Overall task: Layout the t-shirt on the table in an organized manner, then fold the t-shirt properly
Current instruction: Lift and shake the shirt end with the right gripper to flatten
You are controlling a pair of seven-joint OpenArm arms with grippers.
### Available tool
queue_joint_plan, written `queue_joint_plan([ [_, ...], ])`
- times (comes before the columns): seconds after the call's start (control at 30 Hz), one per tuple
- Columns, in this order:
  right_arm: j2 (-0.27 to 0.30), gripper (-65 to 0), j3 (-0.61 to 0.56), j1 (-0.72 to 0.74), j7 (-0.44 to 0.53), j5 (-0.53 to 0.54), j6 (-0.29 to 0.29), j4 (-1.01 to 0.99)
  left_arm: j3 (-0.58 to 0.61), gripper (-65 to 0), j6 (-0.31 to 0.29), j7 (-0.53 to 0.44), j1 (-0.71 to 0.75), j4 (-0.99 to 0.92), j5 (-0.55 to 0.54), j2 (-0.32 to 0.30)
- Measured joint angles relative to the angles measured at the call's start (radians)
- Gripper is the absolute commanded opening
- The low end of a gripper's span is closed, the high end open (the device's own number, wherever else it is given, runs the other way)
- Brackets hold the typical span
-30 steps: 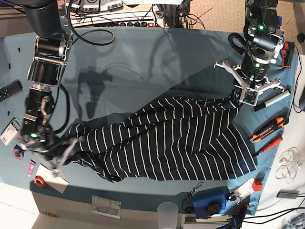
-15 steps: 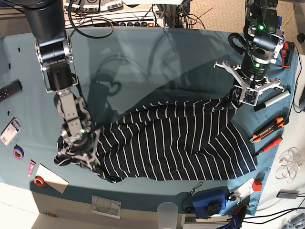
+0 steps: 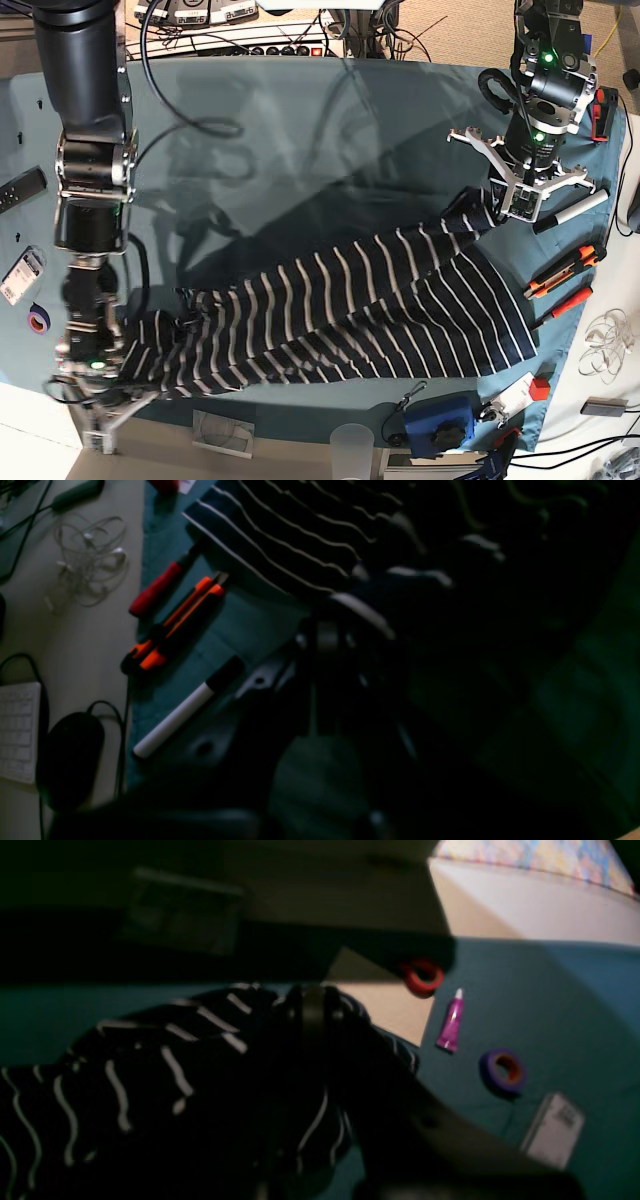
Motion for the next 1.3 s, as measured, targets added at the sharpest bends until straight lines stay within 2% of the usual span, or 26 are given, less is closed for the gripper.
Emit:
queue_joint_plan([
  [0.03,0.002,-65.0,0.020,-0.001,-0.016,0.000,0.050,0.000,0.000,-65.0,0.000,0.000,0.000,0.000,0.000,0.000],
  [0.17,0.005,-48.7,0.061,-0.004,-0.105,-0.001,0.225,-0.001,0.000,-65.0,0.000,0.001,0.000,0.000,0.001,0.000],
  [0.27,0.003,-47.8,0.063,-0.004,-0.113,0.001,0.253,-0.001,0.000,-65.0,0.000,0.001,0.000,0.000,-0.027,0.000],
  [0.37,0.003,-47.8,0.063,-0.001,-0.118,0.000,0.252,-0.001,0.000,-65.0,0.000,0.002,0.000,0.000,-0.037,0.000],
  [0.43,0.003,-47.8,0.063,0.015,-0.222,-0.002,0.252,0.000,0.000,-65.0,0.000,0.001,0.000,0.000,-0.037,0.000],
  [0.5,0.003,-47.8,0.063,0.015,-0.243,0.000,0.253,0.030,0.000,-65.0,0.000,0.001,0.000,0.000,-0.037,0.000],
  [0.53,0.005,-47.8,0.063,0.012,-0.270,0.013,0.285,0.060,0.000,-65.0,0.000,0.001,0.000,0.000,-0.038,0.000],
  [0.6,0.022,-47.8,0.061,-0.002,-0.328,0.134,0.335,0.156,0.000,-65.0,0.000,0.002,0.001,0.000,-0.039,0.000],
  [0.67,0.055,-47.8,0.060,-0.033,-0.386,0.262,0.337,0.278,0.000,-65.0,0.000,0.002,0.000,0.000,-0.041,0.000],
  [0.7,0.077,-47.8,0.060,-0.055,-0.394,0.293,0.341,0.336,-0.001,-65.0,0.000,0.002,0.001,0.000,-0.041,0.000],
  [0.77,0.110,-47.8,0.068,-0.104,-0.395,0.265,0.338,0.422,-0.001,-65.0,0.000,0.004,0.000,0.000,-0.041,0.000],
  [0.87,0.143,-47.8,0.116,-0.192,-0.393,0.249,0.335,0.447,0.000,-65.0,0.000,0.004,0.000,0.000,-0.041,0.000],
  [1.03,0.145,-47.8,0.253,-0.360,-0.304,0.247,0.331,0.441,0.000,-65.0,0.000,0.004,0.000,0.000,-0.041,0.000],
  [1.1,0.140,-47.8,0.312,-0.414,-0.297,0.246,0.312,0.441,0.000,-65.0,0.000,0.004,0.000,0.000,-0.041,0.000],
  [1.17,0.135,-47.8,0.372,-0.458,-0.298,0.240,0.287,0.441,0.000,-65.0,0.000,0.004,0.000,0.000,-0.041,0.000],
  [1.3,0.139,-47.8,0.458,-0.496,-0.251,0.232,0.283,0.365,0.000,-65.0,0.000,0.004,0.000,0.000,-0.040,0.000],
])
